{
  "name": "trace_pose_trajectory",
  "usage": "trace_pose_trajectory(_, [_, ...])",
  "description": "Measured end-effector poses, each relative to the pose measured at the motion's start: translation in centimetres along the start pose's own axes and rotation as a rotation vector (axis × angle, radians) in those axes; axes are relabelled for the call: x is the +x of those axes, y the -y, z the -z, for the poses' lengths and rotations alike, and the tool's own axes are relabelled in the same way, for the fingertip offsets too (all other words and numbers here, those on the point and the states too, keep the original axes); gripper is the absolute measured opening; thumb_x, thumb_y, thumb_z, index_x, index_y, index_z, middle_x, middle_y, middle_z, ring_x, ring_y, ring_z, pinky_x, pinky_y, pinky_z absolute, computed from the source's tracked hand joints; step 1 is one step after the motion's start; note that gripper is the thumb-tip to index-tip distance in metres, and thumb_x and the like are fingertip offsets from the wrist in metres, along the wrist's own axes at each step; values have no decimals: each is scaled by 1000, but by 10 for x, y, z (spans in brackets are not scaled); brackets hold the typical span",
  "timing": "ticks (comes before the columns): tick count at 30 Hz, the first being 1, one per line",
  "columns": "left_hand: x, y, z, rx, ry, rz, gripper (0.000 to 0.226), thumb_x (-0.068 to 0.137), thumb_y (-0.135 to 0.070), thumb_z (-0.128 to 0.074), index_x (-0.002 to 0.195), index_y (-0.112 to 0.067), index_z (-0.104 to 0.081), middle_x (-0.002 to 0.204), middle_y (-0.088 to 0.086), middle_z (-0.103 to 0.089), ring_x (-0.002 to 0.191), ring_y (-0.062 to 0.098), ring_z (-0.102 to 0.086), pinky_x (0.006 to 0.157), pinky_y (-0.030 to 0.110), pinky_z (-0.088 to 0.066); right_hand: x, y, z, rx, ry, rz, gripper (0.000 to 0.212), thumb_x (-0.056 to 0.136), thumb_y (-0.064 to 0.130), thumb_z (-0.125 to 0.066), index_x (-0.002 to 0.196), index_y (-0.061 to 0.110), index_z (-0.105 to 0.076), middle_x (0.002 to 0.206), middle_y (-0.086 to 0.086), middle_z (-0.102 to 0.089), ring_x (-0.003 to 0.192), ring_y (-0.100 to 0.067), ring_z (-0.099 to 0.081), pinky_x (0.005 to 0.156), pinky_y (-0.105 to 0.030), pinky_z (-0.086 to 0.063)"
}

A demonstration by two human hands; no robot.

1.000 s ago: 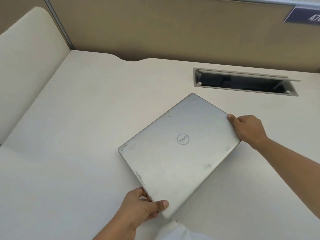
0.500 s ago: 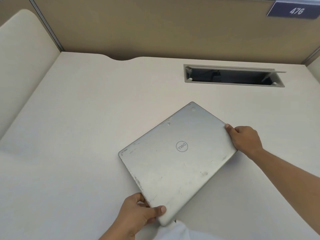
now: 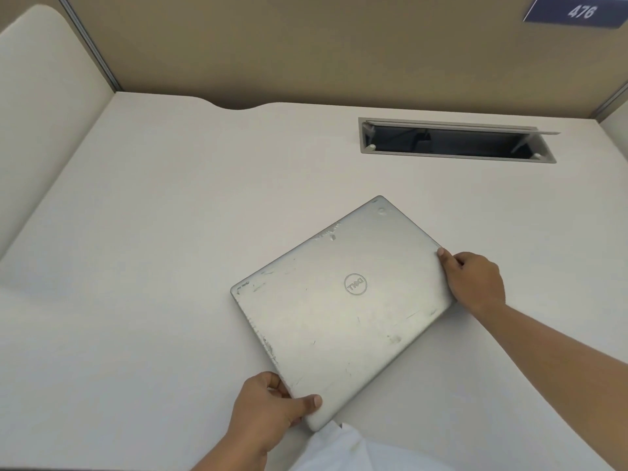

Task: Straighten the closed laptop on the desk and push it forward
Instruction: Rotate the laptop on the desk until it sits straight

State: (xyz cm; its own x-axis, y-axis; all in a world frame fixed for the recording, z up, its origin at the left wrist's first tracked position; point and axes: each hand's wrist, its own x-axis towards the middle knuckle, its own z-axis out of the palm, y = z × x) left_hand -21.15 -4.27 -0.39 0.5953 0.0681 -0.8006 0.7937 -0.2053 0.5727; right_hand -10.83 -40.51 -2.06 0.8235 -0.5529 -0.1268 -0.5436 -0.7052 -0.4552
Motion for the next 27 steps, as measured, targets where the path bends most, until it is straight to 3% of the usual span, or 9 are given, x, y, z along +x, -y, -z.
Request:
trace_pose_trajectory(4, [0,5,-3,48,-34,-14,59,32,-24,-98,75,0,-66,65,9,-74,64,24,-70,72,44,-61,1,-3,-1,11,-38,45,60,90,52,-51,49,10,-39,45,-3,-35,45,-26,-39,46,-30,-31])
trace_pose_trajectory(6, [0,7,-6,57,-53,-23,53,37,-24,-97,75,-1,-68,64,8,-75,66,25,-72,72,44,-61,4,-5,-1,15,-40,52,54,89,50,-54,52,10,-53,46,-2,-46,49,-26,-48,48,-30,-39])
trace_pose_trajectory(9, [-3,8,-8,49,-85,-23,36,54,-22,-93,70,-1,-68,58,7,-74,64,24,-73,75,43,-61,5,-8,-4,33,-50,52,40,87,52,-56,80,17,-75,75,-2,-71,74,-25,-64,67,-36,-54])
trace_pose_trajectory(12, [-6,8,-10,48,-86,-36,35,63,-28,-88,61,-4,-63,54,7,-71,59,23,-71,78,45,-60,5,-11,-8,48,-57,43,41,85,53,-56,90,17,-75,90,-5,-71,84,-27,-66,74,-39,-56])
trace_pose_trajectory(15, [-9,8,-11,59,-82,-54,40,66,-36,-84,68,-6,-58,53,3,-67,61,25,-71,77,46,-59,2,-13,-12,28,-54,30,48,83,56,-52,100,15,-71,100,-10,-67,91,-30,-63,79,-41,-55])
trace_pose_trajectory(18, [-10,12,-12,123,-80,-91,42,66,-42,-82,78,-9,-60,63,5,-70,66,25,-70,75,44,-58,-9,-11,-17,-34,-84,39,45,90,47,-51,113,11,-65,108,-17,-60,101,-38,-56,86,-44,-50])
trace_pose_trajectory(21, [-10,17,-13,55,-102,-91,37,70,-32,-83,90,-9,-62,71,7,-72,70,26,-70,79,50,-57,-22,-11,-22,-48,-137,58,43,94,39,-51,124,9,-60,116,-21,-55,108,-40,-51,92,-45,-44])
trace_pose_trajectory(23, [-7,17,-13,41,-184,-132,44,73,-29,-82,106,-9,-59,84,4,-69,77,21,-68,80,42,-54,-26,-11,-24,-21,-152,60,43,94,36,-51,127,8,-57,118,-21,-54,110,-40,-49,94,-46,-42])
trace_pose_trajectory(27, [-3,-3,-17,127,-411,-338,72,77,-29,-78,135,-7,-43,125,6,-48,113,22,-51,95,35,-42,-26,-12,-25,-40,-152,69,43,95,35,-50,128,8,-57,118,-21,-54,109,-41,-48,93,-46,-42])
